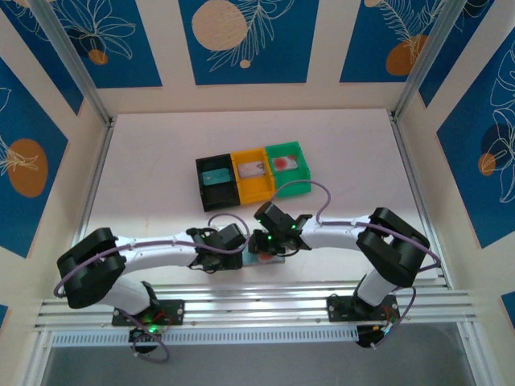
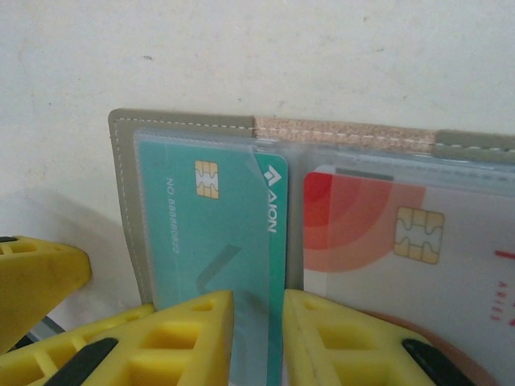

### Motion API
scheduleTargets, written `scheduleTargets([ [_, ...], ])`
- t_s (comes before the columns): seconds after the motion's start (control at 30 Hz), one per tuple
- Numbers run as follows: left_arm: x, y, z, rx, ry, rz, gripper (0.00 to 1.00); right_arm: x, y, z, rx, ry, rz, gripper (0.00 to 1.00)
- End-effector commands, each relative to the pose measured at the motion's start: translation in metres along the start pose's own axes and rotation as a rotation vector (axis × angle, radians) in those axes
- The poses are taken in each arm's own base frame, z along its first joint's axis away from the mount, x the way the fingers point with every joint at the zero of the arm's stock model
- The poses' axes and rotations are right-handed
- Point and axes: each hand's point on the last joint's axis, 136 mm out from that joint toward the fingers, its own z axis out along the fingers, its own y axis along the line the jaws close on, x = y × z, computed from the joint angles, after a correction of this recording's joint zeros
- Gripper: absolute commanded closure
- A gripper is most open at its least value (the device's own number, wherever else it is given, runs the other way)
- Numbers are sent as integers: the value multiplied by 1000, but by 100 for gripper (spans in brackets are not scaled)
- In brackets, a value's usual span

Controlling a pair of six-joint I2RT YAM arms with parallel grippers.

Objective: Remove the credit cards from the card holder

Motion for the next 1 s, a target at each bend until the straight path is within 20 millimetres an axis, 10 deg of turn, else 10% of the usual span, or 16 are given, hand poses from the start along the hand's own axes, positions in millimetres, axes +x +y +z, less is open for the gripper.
scheduleTargets([
  [0.0, 29, 16, 30, -27, 104, -19, 36, 3, -27, 0, 136, -14, -19, 74],
  [0.97, 37, 12, 40, -31, 124, -11, 35, 8, -21, 6, -69, -25, -29, 78],
])
